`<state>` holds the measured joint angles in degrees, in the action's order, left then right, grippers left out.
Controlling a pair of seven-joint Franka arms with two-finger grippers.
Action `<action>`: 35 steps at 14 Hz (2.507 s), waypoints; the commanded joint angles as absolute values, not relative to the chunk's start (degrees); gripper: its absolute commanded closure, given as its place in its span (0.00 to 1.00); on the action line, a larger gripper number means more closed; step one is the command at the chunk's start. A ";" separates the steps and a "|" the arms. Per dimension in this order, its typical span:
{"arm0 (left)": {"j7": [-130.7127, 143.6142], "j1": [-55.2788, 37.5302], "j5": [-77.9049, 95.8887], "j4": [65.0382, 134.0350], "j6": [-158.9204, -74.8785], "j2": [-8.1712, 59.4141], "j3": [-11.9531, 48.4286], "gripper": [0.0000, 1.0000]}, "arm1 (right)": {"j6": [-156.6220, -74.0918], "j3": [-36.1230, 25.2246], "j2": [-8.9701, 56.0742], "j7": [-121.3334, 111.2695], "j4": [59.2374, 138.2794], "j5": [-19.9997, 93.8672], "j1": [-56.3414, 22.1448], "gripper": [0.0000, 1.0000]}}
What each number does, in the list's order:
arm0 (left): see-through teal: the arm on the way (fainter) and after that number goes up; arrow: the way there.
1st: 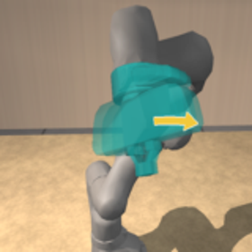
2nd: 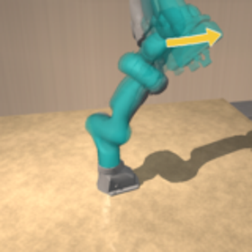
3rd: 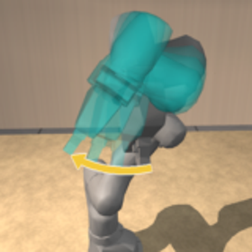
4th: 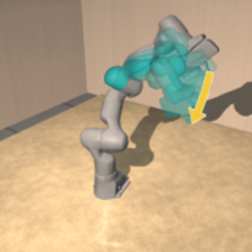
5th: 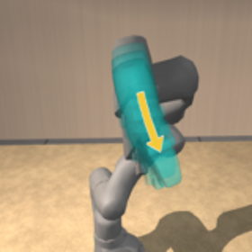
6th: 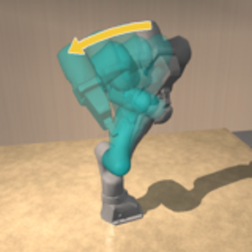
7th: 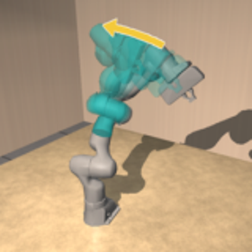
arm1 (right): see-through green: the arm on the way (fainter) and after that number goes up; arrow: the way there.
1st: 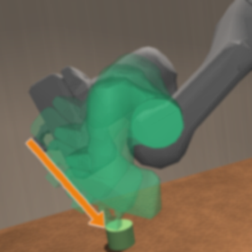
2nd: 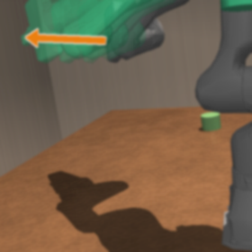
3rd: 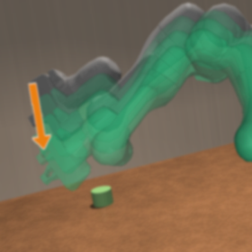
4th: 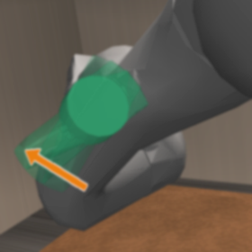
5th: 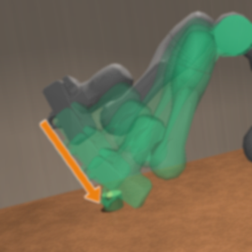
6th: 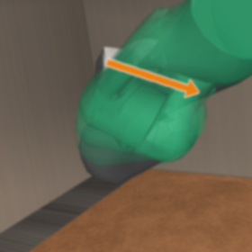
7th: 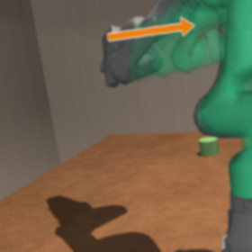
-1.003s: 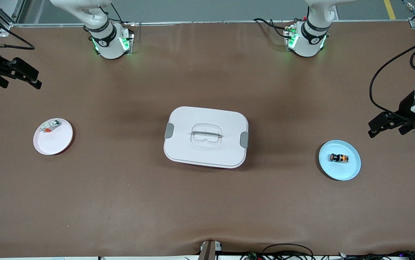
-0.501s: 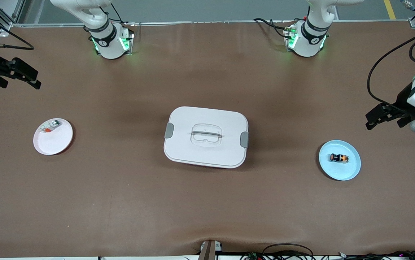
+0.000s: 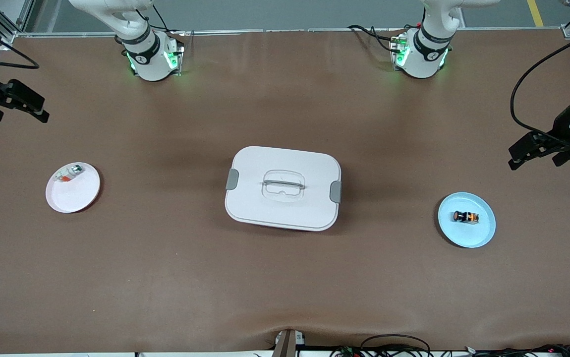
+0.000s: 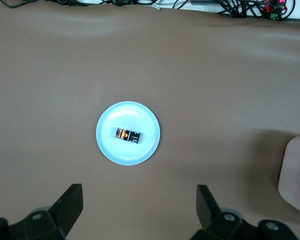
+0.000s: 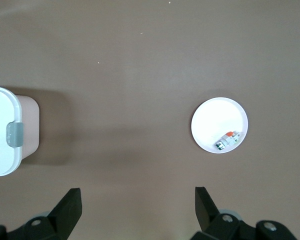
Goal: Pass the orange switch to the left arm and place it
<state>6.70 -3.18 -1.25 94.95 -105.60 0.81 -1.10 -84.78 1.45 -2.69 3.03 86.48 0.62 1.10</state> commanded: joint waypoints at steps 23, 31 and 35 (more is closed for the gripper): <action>5.89 -3.69 0.18 89.47 -94.57 0.97 -1.41 0.00 | -83.85 2.37 -2.90 5.44 85.78 0.18 1.23 0.00; 6.06 -3.78 0.97 89.38 -93.96 0.97 -1.41 0.00 | -84.46 2.20 -2.81 5.63 85.78 0.00 1.41 0.00; 6.41 -3.87 0.97 89.38 -93.96 0.97 -1.41 0.00 | -84.46 1.93 -2.81 5.54 85.69 0.00 1.67 0.00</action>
<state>6.70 -3.47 -0.02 90.11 -95.07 0.96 -1.03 -84.74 1.79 -2.69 4.99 86.46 0.62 1.36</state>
